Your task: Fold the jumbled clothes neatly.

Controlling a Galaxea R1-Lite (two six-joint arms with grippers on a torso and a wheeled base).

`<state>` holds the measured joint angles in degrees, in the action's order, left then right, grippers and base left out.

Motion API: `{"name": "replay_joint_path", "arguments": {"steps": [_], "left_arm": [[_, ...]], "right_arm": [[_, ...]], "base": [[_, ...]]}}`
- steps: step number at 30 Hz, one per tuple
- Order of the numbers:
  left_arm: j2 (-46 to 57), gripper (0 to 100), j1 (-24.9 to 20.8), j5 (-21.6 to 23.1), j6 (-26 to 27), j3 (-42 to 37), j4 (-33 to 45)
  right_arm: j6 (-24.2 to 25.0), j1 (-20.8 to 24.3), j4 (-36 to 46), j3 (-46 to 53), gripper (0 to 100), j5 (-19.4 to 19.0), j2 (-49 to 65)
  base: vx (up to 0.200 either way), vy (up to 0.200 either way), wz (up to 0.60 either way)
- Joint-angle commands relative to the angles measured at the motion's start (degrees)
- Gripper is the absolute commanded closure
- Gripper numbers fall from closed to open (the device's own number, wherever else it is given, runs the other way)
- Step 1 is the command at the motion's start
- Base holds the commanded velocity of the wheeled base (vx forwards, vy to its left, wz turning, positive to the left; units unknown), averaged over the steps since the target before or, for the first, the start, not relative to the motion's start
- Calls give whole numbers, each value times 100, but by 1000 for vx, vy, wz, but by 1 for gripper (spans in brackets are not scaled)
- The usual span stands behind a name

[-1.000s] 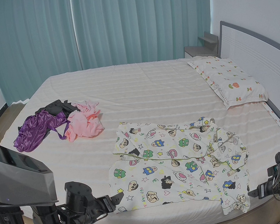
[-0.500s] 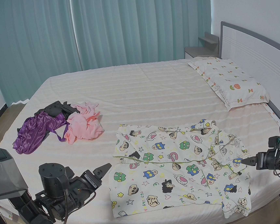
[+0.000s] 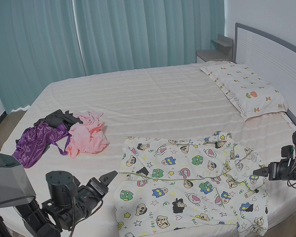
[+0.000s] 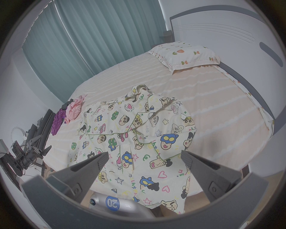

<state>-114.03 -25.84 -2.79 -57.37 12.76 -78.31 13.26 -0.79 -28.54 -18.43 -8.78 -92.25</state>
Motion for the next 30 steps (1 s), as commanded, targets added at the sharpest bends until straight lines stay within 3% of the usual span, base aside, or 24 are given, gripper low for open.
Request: {"name": "replay_joint_path", "arguments": {"steps": [1, 12, 27, 30], "left_arm": [[-67, 0, -17, -2, -2, 16, 0], [-207, 0, -105, -2, -11, -11, 0], [-313, 0, -202, -108, 6, -46, -9], [-322, 0, -202, -90, 6, -46, -9]], "right_arm": [[1, 0, -3, -11, 0, -19, -39], [335, 0, -29, -99, 0, -221, -30], [379, 185, -29, -73, 0, -221, -30], [475, 220, -29, -99, 0, -221, -30]], "base": [[0, -200, 0], [0, -200, 0], [0, 0, 0], [200, 0, 0]]}}
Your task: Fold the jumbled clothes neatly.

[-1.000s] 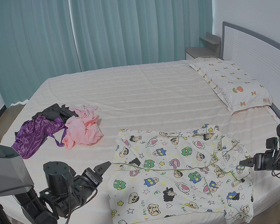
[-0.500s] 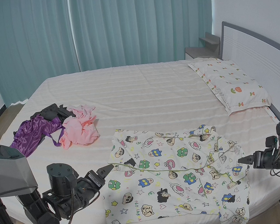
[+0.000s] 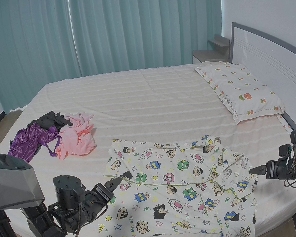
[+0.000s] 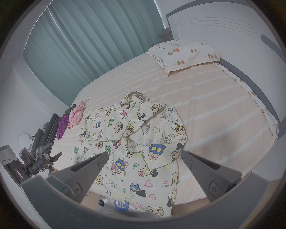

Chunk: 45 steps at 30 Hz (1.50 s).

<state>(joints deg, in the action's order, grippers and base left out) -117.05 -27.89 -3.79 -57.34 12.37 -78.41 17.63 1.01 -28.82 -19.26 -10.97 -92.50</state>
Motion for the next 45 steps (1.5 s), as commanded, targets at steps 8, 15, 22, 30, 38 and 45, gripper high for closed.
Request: {"name": "replay_joint_path", "arguments": {"steps": [8, 15, 22, 30, 38, 45], "left_arm": [[-54, 0, -85, -16, 13, 28, 1], [-81, 0, -234, -25, 30, 11, 1], [-107, 0, -331, -25, 39, 2, 1], [-107, 0, -340, -25, 39, 11, 1], [-98, 0, -269, -34, 39, 37, -8], [-116, 0, -234, -183, 39, 63, -8]], "right_arm": [[188, 101, -10, -16, 0, -1, -5], [224, 198, -10, -7, 0, -1, -13], [461, 365, -19, -51, 0, -28, -13], [1797, 1024, -80, -1282, 0, -63, -637], [2851, 1411, -221, -3013, 0, -1, -2492], [3027, 1490, -247, -3769, 0, 130, -3388]], "base": [[75, 0, 0], [0, -86, 0], [0, -171, 0], [0, 0, 0], [0, 0, 0], [0, 0, 0]]}}
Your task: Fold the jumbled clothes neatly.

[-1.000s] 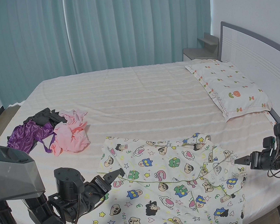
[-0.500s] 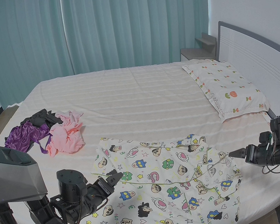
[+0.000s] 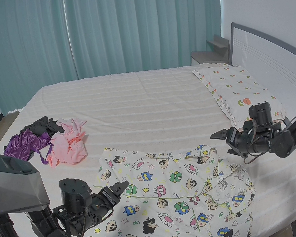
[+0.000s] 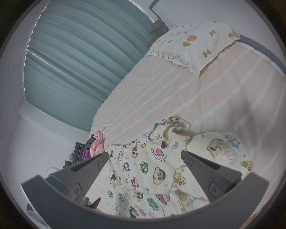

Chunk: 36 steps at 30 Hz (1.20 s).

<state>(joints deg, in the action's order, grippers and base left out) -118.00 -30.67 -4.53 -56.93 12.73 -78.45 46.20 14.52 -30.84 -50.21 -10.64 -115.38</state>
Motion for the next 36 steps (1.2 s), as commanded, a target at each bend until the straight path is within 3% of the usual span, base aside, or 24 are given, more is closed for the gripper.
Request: {"name": "replay_joint_path", "arguments": {"steps": [1, 24, 25, 36], "left_arm": [[-21, 0, 44, -127, -2, 28, -4], [-30, 0, 88, -144, -2, 37, -4], [-21, 0, 96, -144, -2, 37, -4], [-30, 0, 105, -153, -2, 37, -4]], "right_arm": [[170, 139, -45, -762, 0, 97, -1171], [135, 148, -10, -1878, 0, 440, -2014], [126, 156, -27, -1896, 100, 440, -2032], [108, 139, -36, -2238, 100, 449, -1979]], "base": [[0, 0, 0], [0, 0, 0], [0, 0, 0], [0, 0, 0]]}}
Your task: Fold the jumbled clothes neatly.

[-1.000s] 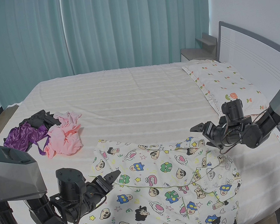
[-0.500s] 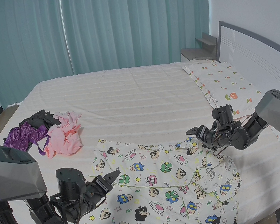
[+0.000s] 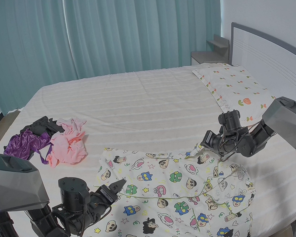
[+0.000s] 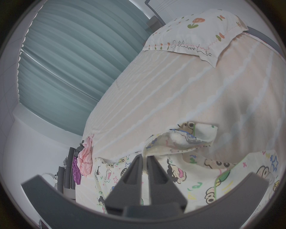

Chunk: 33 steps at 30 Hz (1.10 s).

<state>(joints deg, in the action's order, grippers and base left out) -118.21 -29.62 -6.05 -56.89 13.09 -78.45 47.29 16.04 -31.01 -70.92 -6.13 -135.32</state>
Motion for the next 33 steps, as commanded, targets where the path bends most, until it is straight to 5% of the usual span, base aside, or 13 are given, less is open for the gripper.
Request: {"name": "replay_joint_path", "arguments": {"steps": [1, 9, 24, 25, 33], "left_arm": [[-9, 0, 0, -2, -6, 0, -4], [-97, 0, 62, -2, -6, 0, -4], [-220, 0, 62, -11, -6, 0, -4], [-220, 0, 62, -11, -6, 0, -4], [-220, 0, 62, -2, -6, 0, -4]], "right_arm": [[0, -13, -19, -167, 100, -2, 14], [-123, 92, -1, -1494, 100, 675, -505], [-1160, 145, 201, -2233, 100, 877, -1296], [-1169, 145, 201, -2268, 0, 930, -1322], [-1266, 118, 69, -2198, 0, 982, -1278]], "base": [[0, 0, 0], [0, 0, 0], [0, 0, 0], [0, 0, 0], [0, 0, 0]]}}
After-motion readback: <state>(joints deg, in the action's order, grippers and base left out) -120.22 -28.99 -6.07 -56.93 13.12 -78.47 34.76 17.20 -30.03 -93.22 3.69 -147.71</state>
